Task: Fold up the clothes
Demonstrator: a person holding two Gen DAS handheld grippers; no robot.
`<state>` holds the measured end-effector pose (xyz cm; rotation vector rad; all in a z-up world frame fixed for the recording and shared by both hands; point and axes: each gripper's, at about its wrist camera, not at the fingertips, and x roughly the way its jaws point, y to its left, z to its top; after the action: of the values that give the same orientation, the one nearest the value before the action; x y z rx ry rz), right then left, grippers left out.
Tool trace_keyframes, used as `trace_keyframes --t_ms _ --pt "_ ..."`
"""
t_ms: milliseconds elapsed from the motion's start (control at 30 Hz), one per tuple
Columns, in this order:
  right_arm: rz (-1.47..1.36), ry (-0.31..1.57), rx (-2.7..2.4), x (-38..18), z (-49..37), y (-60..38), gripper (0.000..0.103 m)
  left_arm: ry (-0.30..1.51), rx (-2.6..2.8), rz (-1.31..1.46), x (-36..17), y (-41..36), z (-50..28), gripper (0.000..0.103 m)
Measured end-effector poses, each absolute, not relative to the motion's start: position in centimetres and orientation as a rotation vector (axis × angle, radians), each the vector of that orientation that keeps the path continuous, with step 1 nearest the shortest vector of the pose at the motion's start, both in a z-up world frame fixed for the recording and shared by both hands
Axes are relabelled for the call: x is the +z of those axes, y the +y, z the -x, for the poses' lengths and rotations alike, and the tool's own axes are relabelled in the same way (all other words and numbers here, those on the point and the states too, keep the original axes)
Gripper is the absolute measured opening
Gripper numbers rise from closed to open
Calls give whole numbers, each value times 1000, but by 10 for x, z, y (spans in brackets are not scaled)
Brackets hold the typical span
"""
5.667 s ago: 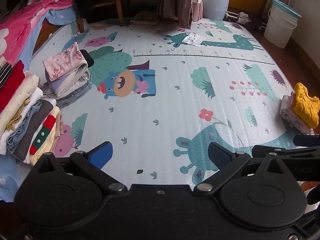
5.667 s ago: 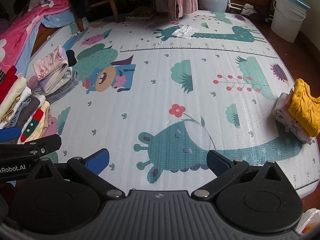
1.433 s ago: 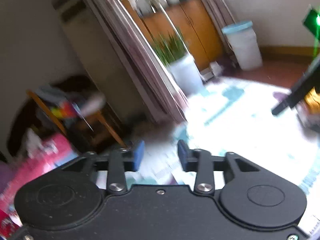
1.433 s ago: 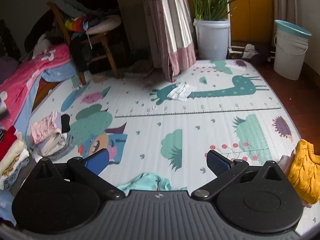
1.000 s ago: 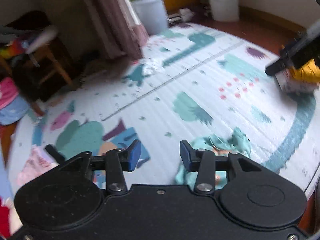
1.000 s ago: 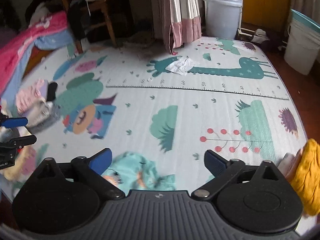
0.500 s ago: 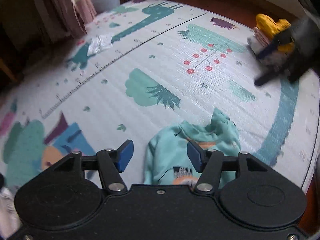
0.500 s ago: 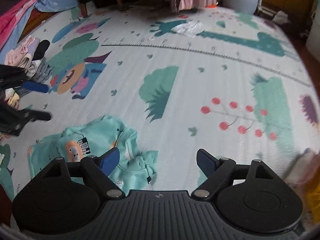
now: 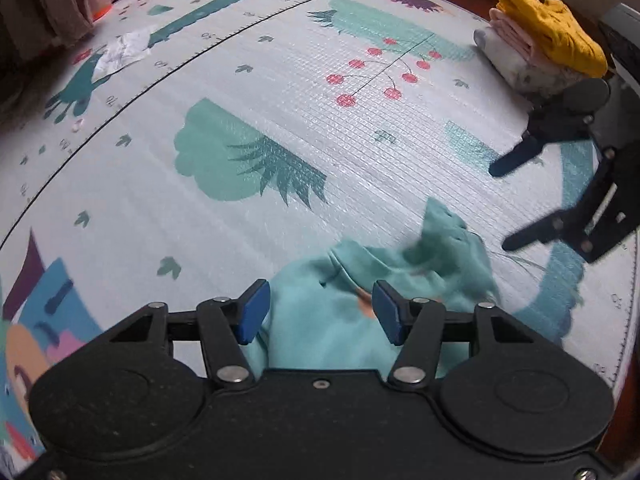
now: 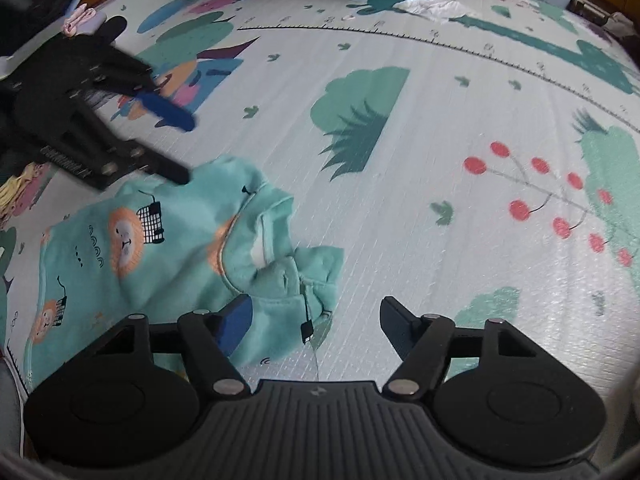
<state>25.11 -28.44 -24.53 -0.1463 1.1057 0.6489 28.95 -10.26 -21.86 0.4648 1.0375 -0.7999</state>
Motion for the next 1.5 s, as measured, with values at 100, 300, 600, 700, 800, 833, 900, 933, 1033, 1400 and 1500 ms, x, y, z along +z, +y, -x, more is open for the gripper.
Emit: trace_keyframes --t_ms 100,300,600,700,800,833,900,933,1033,1400,1500 --pt "66 1117 677 -259 -255 -289 75 1043 -836 -506 -233 -110 -298 57" --pt "-43 1070 690 -275 -262 -296 88 1043 -962 -606 -255 -114 -300 57" --pt "-33 1096 794 -298 -261 -286 89 1049 -1030 -610 -265 -121 -321 57" --pt "-33 1101 823 -300 -260 -285 85 1069 -1054 -627 -268 -126 -324 57" --pt "-44 1101 847 -302 -261 -286 77 1086 -1074 -663 -272 -130 -326 57" --pt "-47 1101 851 -302 -261 -287 77 1092 -1081 -674 -273 -131 -327 57" --pt "-50 1100 863 -303 -261 -288 73 1104 -1094 -698 -276 -134 -328 57" --pt "-44 1099 867 -303 -261 -288 71 1110 -1101 -710 -277 -136 -328 57" --pt "-30 1096 877 -302 -260 -288 59 1126 -1118 -742 -281 -140 -330 55" --pt "9 1031 883 -286 -251 -292 28 1090 -1060 -698 -279 -121 -311 10" --pt "53 1002 865 -276 -246 -290 23 1041 -1046 -670 -265 -113 -302 8"
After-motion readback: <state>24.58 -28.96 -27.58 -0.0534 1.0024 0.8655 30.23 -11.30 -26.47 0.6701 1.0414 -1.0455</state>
